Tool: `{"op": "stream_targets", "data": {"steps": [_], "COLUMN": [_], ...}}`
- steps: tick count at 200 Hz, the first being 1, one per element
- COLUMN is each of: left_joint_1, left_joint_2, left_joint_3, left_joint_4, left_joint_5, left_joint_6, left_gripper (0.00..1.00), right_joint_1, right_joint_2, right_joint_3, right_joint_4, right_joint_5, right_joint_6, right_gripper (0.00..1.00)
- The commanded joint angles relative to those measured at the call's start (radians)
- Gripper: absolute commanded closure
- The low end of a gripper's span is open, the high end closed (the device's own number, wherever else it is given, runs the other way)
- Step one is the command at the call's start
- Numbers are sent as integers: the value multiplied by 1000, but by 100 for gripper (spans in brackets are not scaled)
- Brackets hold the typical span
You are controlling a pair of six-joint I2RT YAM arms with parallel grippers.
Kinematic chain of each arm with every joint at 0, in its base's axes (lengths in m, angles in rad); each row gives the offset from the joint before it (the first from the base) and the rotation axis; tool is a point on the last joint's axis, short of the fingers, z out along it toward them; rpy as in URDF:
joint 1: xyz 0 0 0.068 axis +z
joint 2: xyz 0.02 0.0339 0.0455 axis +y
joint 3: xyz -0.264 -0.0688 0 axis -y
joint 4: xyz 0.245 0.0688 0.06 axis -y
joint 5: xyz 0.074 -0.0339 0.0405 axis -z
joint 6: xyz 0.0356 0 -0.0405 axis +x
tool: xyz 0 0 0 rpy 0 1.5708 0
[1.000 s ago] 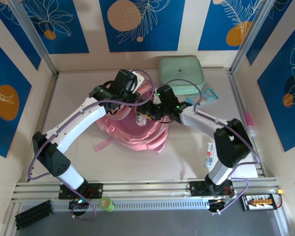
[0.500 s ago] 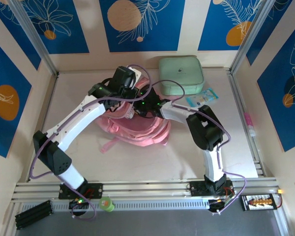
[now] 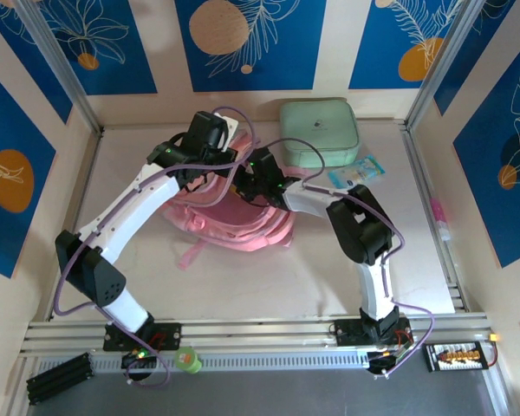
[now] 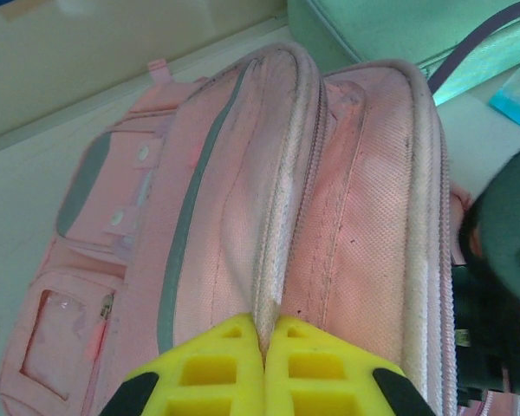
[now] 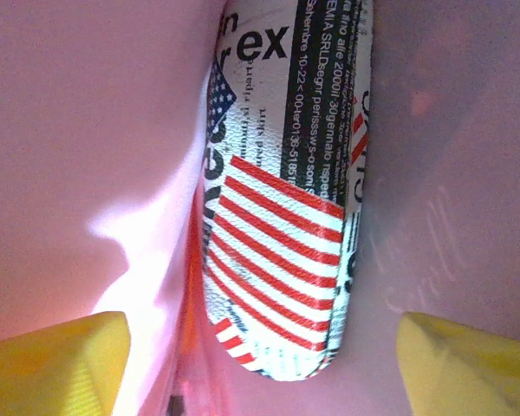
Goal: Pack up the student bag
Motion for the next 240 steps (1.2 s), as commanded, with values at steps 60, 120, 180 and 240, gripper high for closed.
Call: {"op": "stream_targets", "data": {"steps": [60,120,180,240], "left_joint_1": [20,178,205,160], "left_joint_2": [-120,-326,-365,-238], "left_joint_3": [-83,-416,-606,-670], "left_joint_4": [113,171,295,487], "left_joint_5": [3,-97,232,418], "left_joint_6": [-3,-4,58,-16], "left_gripper": [100,100,100,100], "right_joint_1": [-35,-109,-165,-187], "right_joint_2": [-228,-536,-554,-445], "right_joint_3": [-141,-314,-275,-198], "right_joint_4": [-73,-269,-445,-502], "right_joint_5": [-6,104,217,141], "right_joint_6": [-36,-199,-248,-241], "right_gripper": [47,36,28,27]}}
